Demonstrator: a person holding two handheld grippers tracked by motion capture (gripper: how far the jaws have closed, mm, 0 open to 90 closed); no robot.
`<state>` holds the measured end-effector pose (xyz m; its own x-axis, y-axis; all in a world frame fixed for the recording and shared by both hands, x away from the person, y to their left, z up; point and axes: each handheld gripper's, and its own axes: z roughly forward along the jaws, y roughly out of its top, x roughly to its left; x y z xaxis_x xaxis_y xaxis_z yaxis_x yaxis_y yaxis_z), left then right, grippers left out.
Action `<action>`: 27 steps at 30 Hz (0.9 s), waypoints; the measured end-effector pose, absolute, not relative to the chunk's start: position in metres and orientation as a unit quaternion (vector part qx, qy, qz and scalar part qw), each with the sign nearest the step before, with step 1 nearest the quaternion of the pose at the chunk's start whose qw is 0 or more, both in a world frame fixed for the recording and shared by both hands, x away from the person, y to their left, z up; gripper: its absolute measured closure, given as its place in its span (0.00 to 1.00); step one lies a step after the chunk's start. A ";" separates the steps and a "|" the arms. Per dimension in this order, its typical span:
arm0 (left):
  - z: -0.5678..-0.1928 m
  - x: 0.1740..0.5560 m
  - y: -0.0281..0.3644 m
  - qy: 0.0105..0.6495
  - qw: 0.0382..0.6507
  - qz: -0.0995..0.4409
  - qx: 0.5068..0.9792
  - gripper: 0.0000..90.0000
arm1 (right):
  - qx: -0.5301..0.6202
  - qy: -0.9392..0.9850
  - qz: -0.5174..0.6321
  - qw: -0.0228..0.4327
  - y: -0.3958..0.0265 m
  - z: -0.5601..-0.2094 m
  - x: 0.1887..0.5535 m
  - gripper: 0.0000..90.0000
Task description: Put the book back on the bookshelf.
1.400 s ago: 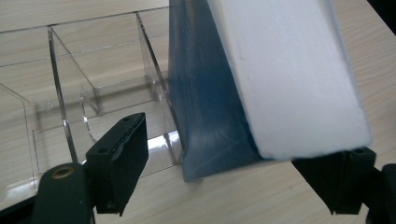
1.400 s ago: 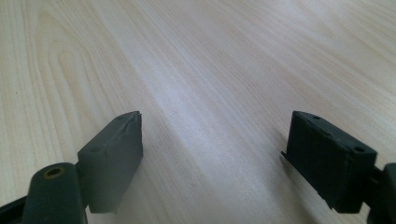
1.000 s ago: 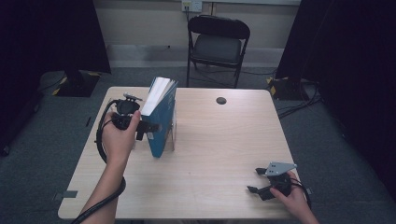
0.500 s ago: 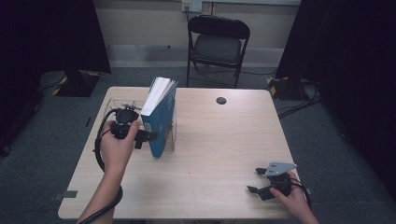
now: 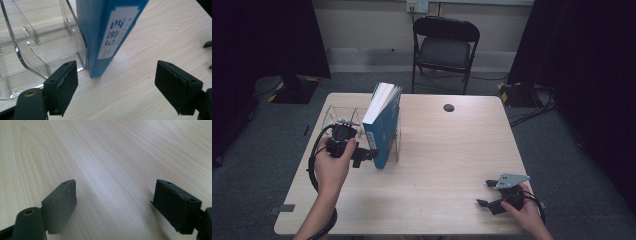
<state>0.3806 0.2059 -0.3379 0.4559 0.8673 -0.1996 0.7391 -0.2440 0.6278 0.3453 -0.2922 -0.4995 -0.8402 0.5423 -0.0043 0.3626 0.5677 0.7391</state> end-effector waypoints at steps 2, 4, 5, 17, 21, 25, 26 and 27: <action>-0.340 0.378 0.206 0.511 0.340 0.092 0.784 0.21 | 0.258 0.878 0.387 0.115 -0.292 -0.500 0.345 0.20; -0.342 0.377 0.206 0.506 0.342 0.091 0.787 0.21 | 0.258 0.878 0.387 0.117 -0.292 -0.499 0.345 0.20; -0.343 0.376 0.206 0.505 0.342 0.091 0.787 0.21 | 0.258 0.878 0.387 0.116 -0.292 -0.500 0.345 0.20; -0.356 0.370 0.205 0.495 0.347 0.079 0.792 0.20 | 0.257 0.878 0.387 0.116 -0.292 -0.500 0.345 0.20; -0.361 0.369 0.205 0.493 0.347 0.073 0.795 0.21 | 0.258 0.878 0.387 0.116 -0.292 -0.499 0.345 0.20; -0.364 0.368 0.204 0.487 0.350 0.069 0.797 0.20 | 0.258 0.878 0.387 0.117 -0.292 -0.499 0.345 0.20; -0.365 0.367 0.204 0.486 0.350 0.067 0.798 0.20 | 0.258 0.878 0.387 0.116 -0.292 -0.499 0.345 0.20; -0.366 0.366 0.203 0.485 0.351 0.066 0.798 0.20 | 0.258 0.878 0.386 0.117 -0.292 -0.499 0.345 0.20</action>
<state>0.3665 0.2032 -0.3664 0.5203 0.8210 -0.2353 0.7287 -0.2831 0.6236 0.3452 -0.2922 -0.4994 -0.8392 0.5437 -0.0065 0.3623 0.5681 0.7389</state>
